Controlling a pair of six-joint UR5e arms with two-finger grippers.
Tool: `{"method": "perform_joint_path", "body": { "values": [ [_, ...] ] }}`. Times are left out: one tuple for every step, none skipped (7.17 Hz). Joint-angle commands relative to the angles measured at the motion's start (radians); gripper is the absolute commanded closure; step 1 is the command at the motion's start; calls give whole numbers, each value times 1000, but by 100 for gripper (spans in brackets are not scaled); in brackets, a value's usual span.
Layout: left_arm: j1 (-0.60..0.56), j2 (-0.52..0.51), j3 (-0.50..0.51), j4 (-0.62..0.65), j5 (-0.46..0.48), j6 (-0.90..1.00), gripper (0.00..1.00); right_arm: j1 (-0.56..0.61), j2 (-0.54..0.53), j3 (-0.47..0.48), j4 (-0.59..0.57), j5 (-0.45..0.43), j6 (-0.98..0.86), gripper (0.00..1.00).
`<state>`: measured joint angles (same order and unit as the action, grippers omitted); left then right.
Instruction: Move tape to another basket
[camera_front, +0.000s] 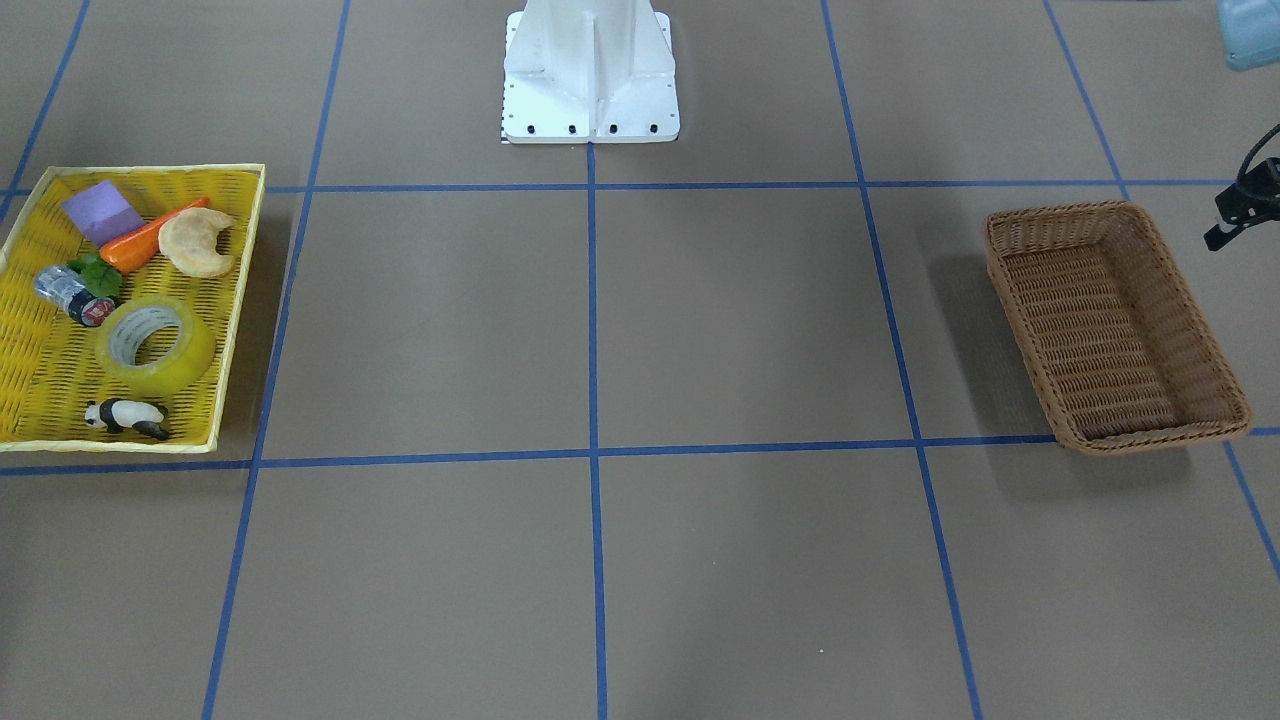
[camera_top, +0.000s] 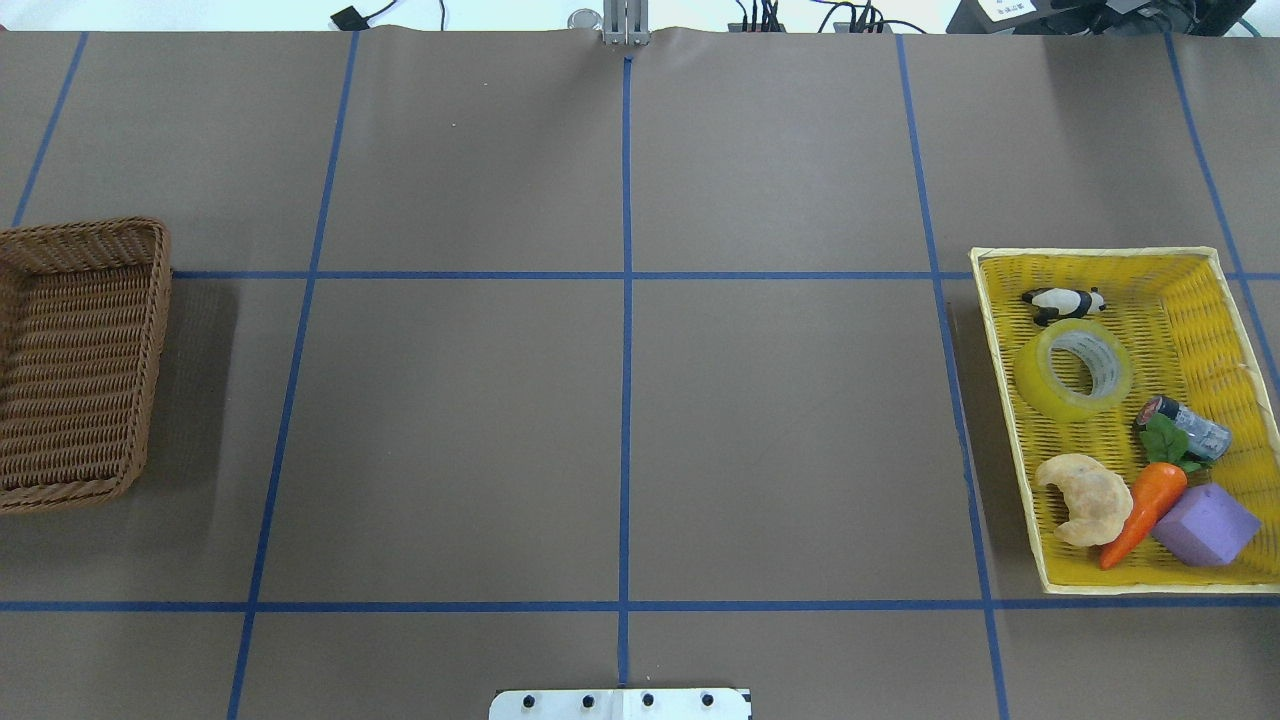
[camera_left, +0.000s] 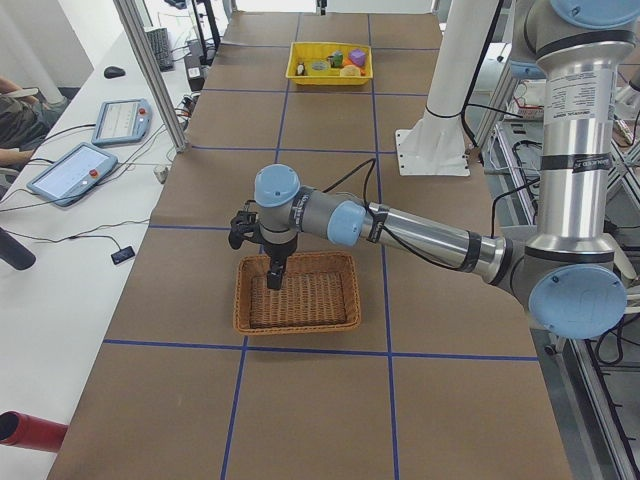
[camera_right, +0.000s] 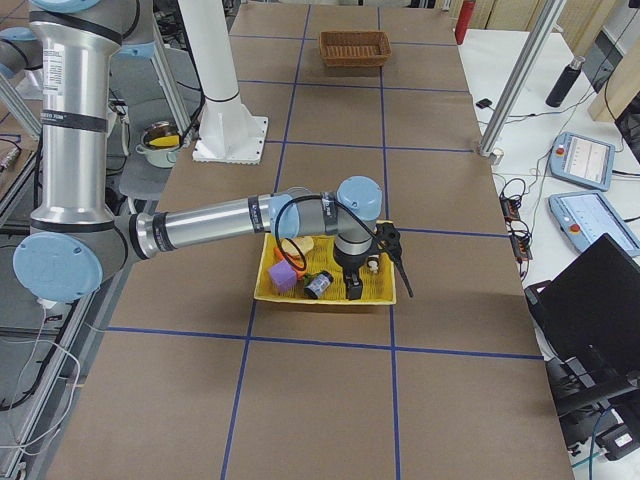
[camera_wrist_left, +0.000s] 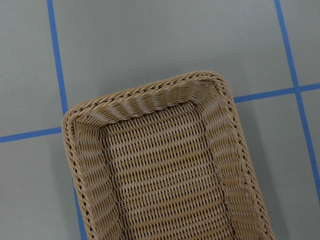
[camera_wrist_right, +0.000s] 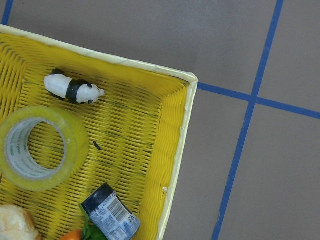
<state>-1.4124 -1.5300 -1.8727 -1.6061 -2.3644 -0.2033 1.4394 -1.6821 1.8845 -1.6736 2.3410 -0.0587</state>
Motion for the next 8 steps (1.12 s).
{"method": "perform_joint_path", "body": {
  "values": [
    [-8,28,-49,-6,-25,-2,2,10,-48,16,2,-14,3,0],
    [-41,33,-60,-6,-32,-5,2,24,-44,25,2,-23,3,0],
    [-42,27,-66,-6,-29,-5,2,24,-45,19,2,-22,3,0],
    [-36,24,-68,-30,-24,-4,2,24,-39,22,15,-17,5,0],
    [-36,34,-68,-47,-27,-4,2,22,-44,15,56,-14,10,0],
    [-37,9,-48,-38,-18,1,2,24,-44,25,96,-11,13,0],
    [-36,10,-51,-34,-19,-7,2,24,-45,-8,115,-12,10,0],
    [-37,7,-52,-35,-24,-8,2,22,-38,-22,144,-12,11,0]
  ]
}}
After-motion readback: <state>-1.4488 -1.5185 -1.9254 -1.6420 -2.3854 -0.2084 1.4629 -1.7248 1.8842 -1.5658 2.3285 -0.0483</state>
